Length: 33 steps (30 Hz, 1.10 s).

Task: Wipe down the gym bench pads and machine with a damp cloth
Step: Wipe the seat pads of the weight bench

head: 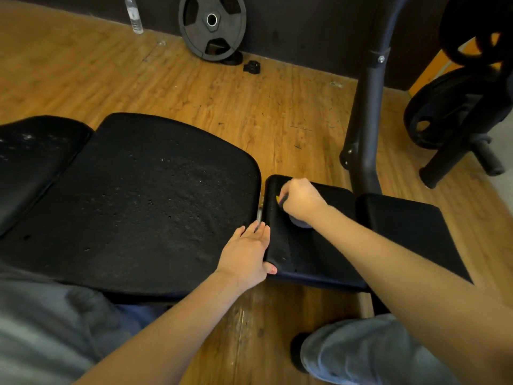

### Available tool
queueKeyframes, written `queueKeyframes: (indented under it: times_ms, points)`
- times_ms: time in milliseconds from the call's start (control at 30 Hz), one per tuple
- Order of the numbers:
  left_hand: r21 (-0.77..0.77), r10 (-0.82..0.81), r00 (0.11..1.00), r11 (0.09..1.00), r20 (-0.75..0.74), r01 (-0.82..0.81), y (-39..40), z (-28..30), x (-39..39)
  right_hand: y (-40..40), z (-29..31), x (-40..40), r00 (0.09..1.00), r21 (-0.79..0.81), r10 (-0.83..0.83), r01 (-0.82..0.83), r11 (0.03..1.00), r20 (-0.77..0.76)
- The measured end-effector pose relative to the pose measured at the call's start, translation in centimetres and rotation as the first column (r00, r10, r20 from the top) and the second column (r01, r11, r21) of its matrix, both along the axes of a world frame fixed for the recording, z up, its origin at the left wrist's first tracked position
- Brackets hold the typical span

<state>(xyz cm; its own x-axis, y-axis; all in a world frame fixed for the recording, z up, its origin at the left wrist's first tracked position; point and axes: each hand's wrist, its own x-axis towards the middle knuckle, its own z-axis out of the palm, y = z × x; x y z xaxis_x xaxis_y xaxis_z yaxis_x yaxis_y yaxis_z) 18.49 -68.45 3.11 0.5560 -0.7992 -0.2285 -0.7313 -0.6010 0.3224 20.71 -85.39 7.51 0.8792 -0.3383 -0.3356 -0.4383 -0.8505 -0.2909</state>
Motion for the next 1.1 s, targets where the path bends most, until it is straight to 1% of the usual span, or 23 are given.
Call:
queueKeyframes:
  times_ms: [167,300,400,500,567,600,667,700,800,867,967,1000,1100]
  points:
    - [-0.033,-0.005,0.999,0.999,-0.037,0.003,0.2,0.0,0.3,3.0,-0.1,-8.4,0.994,0.060,0.101,-0.099,0.993,-0.038]
    - [-0.056,0.009,0.999,0.998,-0.034,-0.011,0.2,-0.1,0.2,3.4,-0.4,-10.5,0.993,0.112,0.106,-0.100,0.989,-0.044]
    - [-0.034,0.044,0.999,0.998,-0.016,-0.045,0.3,-0.1,0.1,2.3,0.1,-9.2,0.993,0.131,0.108,-0.101,0.986,-0.046]
    - [-0.005,0.100,0.995,0.995,-0.027,-0.101,0.3,0.1,0.4,0.2,1.1,-6.0,0.998,0.131,-0.022,0.014,0.991,0.064]
    - [0.009,0.091,0.995,0.996,-0.029,-0.091,0.2,0.2,0.6,-1.2,1.8,-2.7,0.995,0.123,-0.065,0.055,0.991,0.079]
    - [0.015,0.088,0.996,0.996,-0.027,-0.088,0.2,0.1,0.7,-1.7,1.9,-1.0,0.994,0.091,-0.062,0.053,0.994,0.092]
    - [0.025,0.095,0.995,0.995,-0.016,-0.095,0.2,0.0,0.7,-2.2,1.6,1.9,0.979,0.025,-0.075,0.072,0.997,0.190]
    - [0.028,0.102,0.995,0.994,-0.008,-0.102,0.2,0.0,0.6,-2.0,1.1,2.8,0.972,0.035,-0.095,0.089,0.995,0.215]
    - [0.019,0.125,0.992,0.992,-0.002,-0.125,0.1,-0.1,0.7,-0.4,-0.8,3.4,0.961,0.104,-0.168,0.148,0.983,0.220]
    - [0.004,0.133,0.991,0.991,-0.019,-0.133,0.1,-0.2,0.7,1.0,-1.4,2.0,0.954,0.130,-0.174,0.146,0.981,0.242]
    - [-0.027,0.140,0.990,0.990,-0.032,-0.141,0.2,-0.3,0.7,3.4,-1.3,-2.4,0.970,0.205,-0.068,0.020,0.978,0.233]
    - [-0.034,0.145,0.989,0.989,-0.038,-0.147,0.2,-0.3,0.6,4.1,-1.5,-4.1,0.971,0.231,-0.061,0.006,0.973,0.230]
    - [-0.035,0.150,0.987,0.988,-0.055,-0.152,0.2,0.0,0.6,5.5,-2.4,-8.8,0.944,0.261,-0.116,0.033,0.965,0.308]
